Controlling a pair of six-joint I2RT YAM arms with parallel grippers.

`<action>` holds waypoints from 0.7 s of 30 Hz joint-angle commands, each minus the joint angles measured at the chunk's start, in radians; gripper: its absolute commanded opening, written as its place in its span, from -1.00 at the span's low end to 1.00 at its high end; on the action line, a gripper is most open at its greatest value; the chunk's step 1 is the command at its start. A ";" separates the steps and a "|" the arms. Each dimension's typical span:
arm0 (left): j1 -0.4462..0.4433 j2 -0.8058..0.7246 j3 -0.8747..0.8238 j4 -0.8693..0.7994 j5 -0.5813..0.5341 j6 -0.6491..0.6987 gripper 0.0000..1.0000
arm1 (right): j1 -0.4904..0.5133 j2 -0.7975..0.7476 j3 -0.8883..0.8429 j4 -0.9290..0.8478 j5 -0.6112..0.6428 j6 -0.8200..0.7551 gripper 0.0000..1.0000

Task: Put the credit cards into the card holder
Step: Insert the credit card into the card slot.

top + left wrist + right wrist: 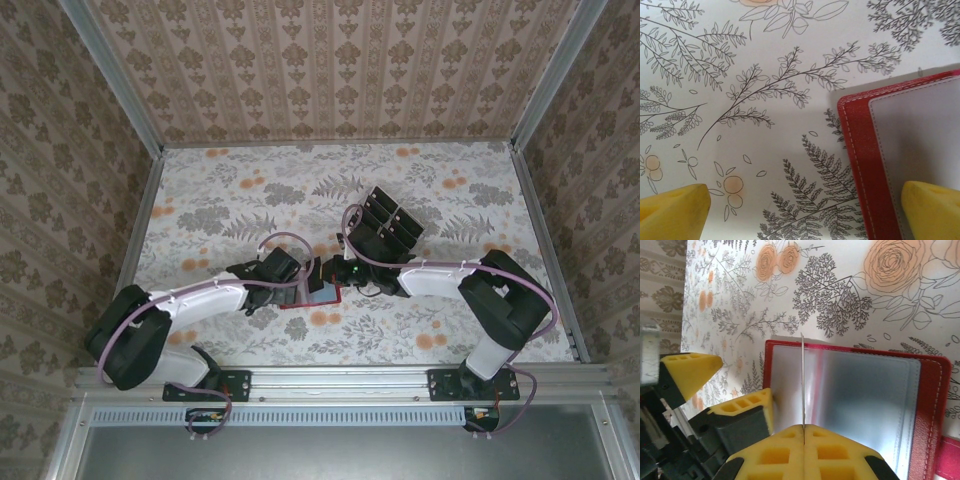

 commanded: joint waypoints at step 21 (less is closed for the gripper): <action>0.008 0.019 -0.040 -0.018 -0.031 -0.041 0.97 | -0.007 0.096 -0.054 0.186 -0.068 0.092 -1.00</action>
